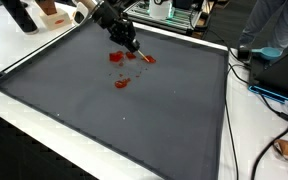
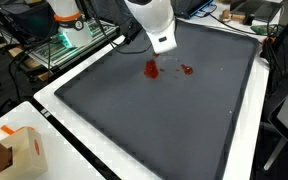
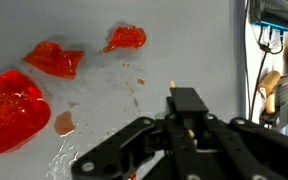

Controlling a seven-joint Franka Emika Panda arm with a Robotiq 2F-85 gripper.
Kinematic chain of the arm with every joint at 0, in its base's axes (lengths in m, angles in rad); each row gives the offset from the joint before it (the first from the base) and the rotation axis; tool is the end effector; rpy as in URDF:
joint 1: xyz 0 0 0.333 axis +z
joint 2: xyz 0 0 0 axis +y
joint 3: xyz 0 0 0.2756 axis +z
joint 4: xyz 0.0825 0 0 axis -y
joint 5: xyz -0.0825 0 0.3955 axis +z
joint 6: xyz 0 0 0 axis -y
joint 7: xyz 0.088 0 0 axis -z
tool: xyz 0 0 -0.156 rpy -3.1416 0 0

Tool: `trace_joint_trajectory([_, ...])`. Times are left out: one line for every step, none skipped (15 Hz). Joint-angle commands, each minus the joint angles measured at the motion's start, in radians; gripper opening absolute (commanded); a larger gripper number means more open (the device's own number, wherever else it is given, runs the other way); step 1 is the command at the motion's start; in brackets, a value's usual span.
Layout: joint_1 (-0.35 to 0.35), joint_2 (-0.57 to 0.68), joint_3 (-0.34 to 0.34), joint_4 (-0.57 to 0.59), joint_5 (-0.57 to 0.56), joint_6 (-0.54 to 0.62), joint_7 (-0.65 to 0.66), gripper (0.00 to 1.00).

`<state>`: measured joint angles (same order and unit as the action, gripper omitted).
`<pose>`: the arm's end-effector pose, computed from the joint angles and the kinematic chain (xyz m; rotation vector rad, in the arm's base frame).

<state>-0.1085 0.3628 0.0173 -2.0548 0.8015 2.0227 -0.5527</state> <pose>0.5477 0.0239 0.1629 -2.4082 0.0603 0.1877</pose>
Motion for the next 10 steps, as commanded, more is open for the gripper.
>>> trace_joint_trajectory([-0.005,-0.008,0.003,-0.036,0.048,0.064,-0.006,0.03])
trace_joint_trajectory([-0.007,-0.008,0.003,-0.039,0.051,0.071,-0.007,0.03])
trace_joint_trajectory([-0.008,-0.008,0.0,-0.044,0.05,0.081,-0.007,0.03])
trace_joint_trajectory([-0.011,-0.009,-0.002,-0.047,0.05,0.086,-0.008,0.03])
trace_joint_trajectory([-0.015,-0.008,-0.005,-0.049,0.049,0.091,-0.008,0.03])
trace_joint_trajectory([-0.021,-0.007,-0.007,-0.052,0.053,0.095,-0.011,0.03])
trace_joint_trajectory([-0.029,-0.007,-0.008,-0.052,0.058,0.093,-0.015,0.03])
trace_joint_trajectory([-0.036,-0.007,-0.01,-0.053,0.065,0.091,-0.019,0.03])
trace_joint_trajectory([-0.044,-0.005,-0.013,-0.053,0.072,0.088,-0.021,0.03])
trace_joint_trajectory([-0.051,-0.003,-0.016,-0.053,0.082,0.088,-0.023,0.03])
